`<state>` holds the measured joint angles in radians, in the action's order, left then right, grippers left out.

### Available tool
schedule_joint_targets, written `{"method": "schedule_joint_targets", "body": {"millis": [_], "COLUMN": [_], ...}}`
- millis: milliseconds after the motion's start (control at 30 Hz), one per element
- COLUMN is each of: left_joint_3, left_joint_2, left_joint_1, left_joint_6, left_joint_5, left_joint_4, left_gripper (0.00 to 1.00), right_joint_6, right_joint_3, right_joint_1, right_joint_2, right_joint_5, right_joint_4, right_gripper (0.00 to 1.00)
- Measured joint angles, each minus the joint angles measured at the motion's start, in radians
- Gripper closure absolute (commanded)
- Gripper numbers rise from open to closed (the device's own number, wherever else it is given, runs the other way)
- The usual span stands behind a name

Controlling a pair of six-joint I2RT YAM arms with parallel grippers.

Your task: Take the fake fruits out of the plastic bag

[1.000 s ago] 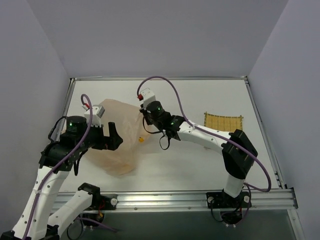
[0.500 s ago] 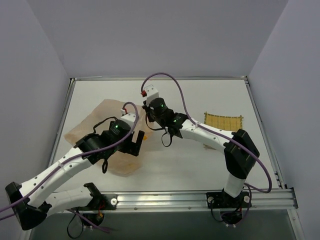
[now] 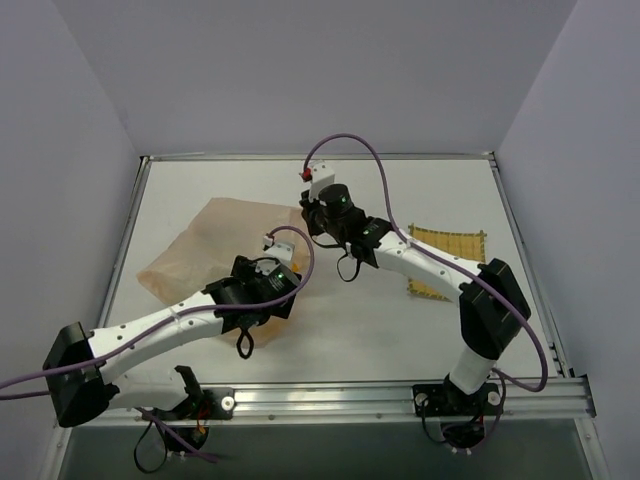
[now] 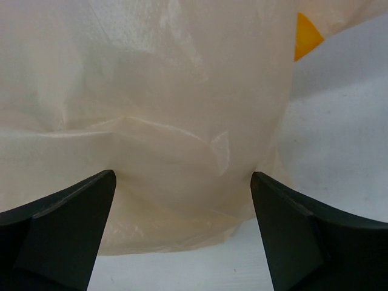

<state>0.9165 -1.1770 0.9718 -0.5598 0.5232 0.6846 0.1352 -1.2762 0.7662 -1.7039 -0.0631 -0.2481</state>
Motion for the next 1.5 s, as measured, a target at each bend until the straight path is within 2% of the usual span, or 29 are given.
{"method": "schedule_joint_targets", "body": {"millis": [33,67,167,200,267,433,567,733,867,1000,1100,1267,1400,1500], "left_joint_3": [-0.007,-0.014,-0.027,-0.027,-0.027,-0.027,-0.013,0.059,0.131,0.142,0.153,0.13,0.082,0.07], "left_joint_2": [-0.02,-0.039,-0.093,-0.105,-0.115,-0.097,-0.025,0.154,0.283,0.374,0.402,0.412,0.408,0.39], "left_joint_1": [0.005,0.006,0.005,0.003,-0.006,-0.095,-0.157,-0.196,-0.288,-0.359,-0.401,-0.46,-0.49,-0.499], "left_joint_6": [-0.009,-0.018,-0.04,-0.04,-0.032,0.009,0.042,0.1,0.148,0.212,0.264,0.314,0.328,0.352], "left_joint_5": [0.025,0.048,0.126,0.15,0.19,0.212,0.152,-0.047,-0.223,-0.378,-0.5,-0.687,-0.824,-0.859], "left_joint_4": [-0.015,-0.028,-0.051,-0.056,-0.07,-0.131,-0.151,-0.143,-0.127,-0.074,-0.023,-0.036,-0.05,-0.053], "left_gripper": [0.12,0.31,0.64,0.81,0.97,0.98,0.98,0.98,0.98,0.98,0.98,0.98,0.98,0.98], "right_joint_6": [0.003,0.006,0.019,0.022,0.03,0.051,0.064,0.08,0.086,0.091,0.093,0.097,0.097,0.097], "right_joint_3": [0.004,0.01,0.036,0.048,0.074,0.131,0.159,0.193,0.194,0.187,0.161,0.1,-0.028,-0.079], "right_joint_1": [-0.005,-0.009,-0.022,-0.028,-0.043,-0.08,-0.086,-0.084,-0.072,-0.042,-0.023,-0.024,-0.055,-0.071], "right_joint_2": [0.007,0.014,0.039,0.048,0.066,0.11,0.148,0.205,0.222,0.221,0.217,0.202,0.098,0.027], "right_joint_5": [0.011,0.027,0.06,0.072,0.092,0.12,0.134,0.158,0.156,0.145,0.134,0.089,0.077,0.077], "right_joint_4": [0.0,-0.001,-0.002,-0.002,-0.002,-0.002,-0.002,0.0,0.0,0.01,0.02,0.025,0.02,0.006], "right_gripper": [1.0,1.0,1.0,1.0,1.0,1.0,1.0,1.0,1.0,1.0,1.0,1.0,1.0,1.0]}}
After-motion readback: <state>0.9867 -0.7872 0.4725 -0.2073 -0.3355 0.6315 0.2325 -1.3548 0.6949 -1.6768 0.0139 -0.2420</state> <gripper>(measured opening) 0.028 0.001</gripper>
